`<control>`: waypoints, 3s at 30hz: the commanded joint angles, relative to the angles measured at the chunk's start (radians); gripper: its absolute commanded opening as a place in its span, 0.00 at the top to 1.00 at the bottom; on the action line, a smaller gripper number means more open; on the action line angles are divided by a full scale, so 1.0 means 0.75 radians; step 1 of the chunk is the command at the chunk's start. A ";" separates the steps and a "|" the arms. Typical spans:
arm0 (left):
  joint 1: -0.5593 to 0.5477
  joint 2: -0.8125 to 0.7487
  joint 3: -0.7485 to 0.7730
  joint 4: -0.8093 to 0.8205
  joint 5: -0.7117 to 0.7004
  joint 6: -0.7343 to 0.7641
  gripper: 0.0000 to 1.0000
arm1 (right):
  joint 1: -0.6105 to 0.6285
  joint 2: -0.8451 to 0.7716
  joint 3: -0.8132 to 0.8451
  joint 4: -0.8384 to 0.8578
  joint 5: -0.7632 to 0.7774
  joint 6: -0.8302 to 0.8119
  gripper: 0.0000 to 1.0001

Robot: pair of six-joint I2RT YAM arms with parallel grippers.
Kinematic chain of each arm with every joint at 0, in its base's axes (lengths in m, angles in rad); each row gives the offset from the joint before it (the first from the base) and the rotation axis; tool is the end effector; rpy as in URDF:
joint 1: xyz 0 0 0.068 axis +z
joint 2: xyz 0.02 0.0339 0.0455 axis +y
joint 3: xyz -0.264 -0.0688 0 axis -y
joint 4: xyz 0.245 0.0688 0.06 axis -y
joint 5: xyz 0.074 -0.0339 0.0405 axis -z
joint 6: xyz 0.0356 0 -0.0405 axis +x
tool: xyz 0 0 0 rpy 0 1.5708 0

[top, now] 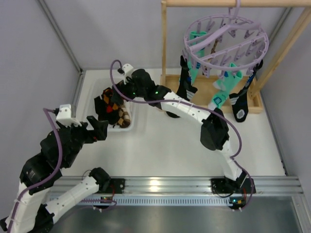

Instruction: Remove the socks clipped to the hanger

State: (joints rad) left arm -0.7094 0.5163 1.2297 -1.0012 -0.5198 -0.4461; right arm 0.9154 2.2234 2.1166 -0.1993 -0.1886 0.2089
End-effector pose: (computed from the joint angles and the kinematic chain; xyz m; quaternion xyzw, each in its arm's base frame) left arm 0.0396 -0.0107 0.4198 -0.0508 0.7878 -0.1434 0.5969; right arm 0.3203 0.4276 0.3240 -0.3300 0.7342 0.3779 0.4574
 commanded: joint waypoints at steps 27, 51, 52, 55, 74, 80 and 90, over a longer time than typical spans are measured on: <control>-0.015 1.164 -0.183 1.298 0.750 0.160 0.02 | -0.089 -2.492 -1.795 -0.391 0.736 0.032 0.00; 0.252 2.146 0.506 1.638 1.550 0.280 0.03 | -0.087 -2.764 -1.732 -0.403 0.323 0.065 0.00; 0.248 2.154 0.512 1.642 1.558 0.274 0.05 | -0.089 -2.760 -1.736 -0.389 0.325 0.063 0.01; 0.238 2.161 0.490 1.660 1.566 0.251 0.09 | -0.089 -2.740 -1.746 -0.377 0.315 0.051 0.00; 0.099 1.607 -0.173 1.961 1.098 0.161 1.00 | -0.087 -2.701 -1.744 -0.338 0.480 0.073 0.00; -0.119 1.382 -0.386 1.961 0.777 0.149 1.00 | -0.089 -2.558 -1.654 -0.362 0.750 0.143 0.01; -0.541 1.171 -0.564 1.957 0.409 0.147 1.00 | -0.089 -2.190 -1.411 -0.356 0.881 0.106 0.01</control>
State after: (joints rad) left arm -1.0523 1.4311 0.8219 0.4072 -0.1062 -0.3313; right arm 0.8608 0.5156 0.9810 -0.5022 0.4076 0.2993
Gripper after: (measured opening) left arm 0.028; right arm 0.993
